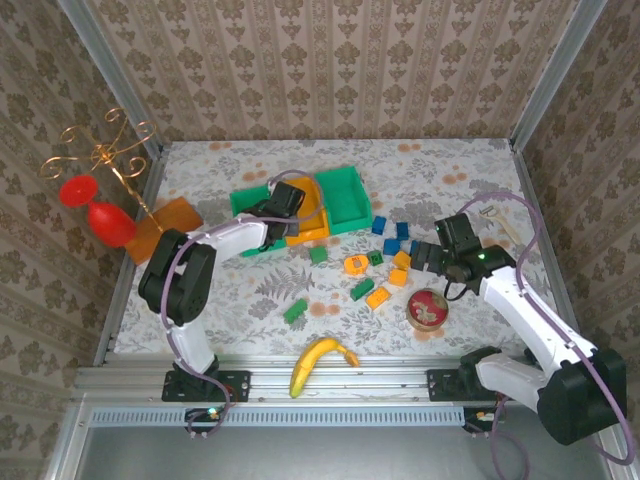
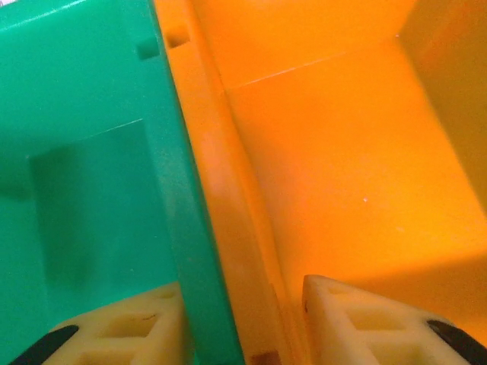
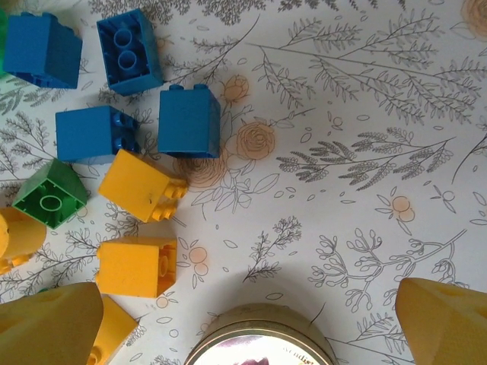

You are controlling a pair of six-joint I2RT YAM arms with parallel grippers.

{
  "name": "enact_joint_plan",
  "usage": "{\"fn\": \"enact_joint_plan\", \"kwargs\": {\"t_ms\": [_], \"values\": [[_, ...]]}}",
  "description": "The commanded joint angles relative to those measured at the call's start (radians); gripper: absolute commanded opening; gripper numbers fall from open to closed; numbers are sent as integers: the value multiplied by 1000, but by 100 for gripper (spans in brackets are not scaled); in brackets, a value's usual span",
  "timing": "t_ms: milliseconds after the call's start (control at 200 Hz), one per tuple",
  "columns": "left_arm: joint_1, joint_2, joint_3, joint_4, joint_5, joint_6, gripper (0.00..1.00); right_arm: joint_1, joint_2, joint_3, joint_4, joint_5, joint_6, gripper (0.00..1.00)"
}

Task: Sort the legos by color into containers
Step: Rotate the container at the top-center of the table.

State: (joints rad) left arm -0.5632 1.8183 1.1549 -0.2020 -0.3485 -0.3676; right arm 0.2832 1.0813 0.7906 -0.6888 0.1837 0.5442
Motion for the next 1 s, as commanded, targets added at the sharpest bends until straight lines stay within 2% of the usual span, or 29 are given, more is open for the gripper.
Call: {"fn": "enact_joint_plan", "kwargs": {"t_ms": [0,275,995], "values": [[11,27,29,-12,-3,56,38,19,29,41,-2,17,32,100],[23,41,43,1,35,18,42,33,105,73,6,19,36,100],[12,88,156,-9,71,-20,42,34,218,131,34,20,28,100]]}}
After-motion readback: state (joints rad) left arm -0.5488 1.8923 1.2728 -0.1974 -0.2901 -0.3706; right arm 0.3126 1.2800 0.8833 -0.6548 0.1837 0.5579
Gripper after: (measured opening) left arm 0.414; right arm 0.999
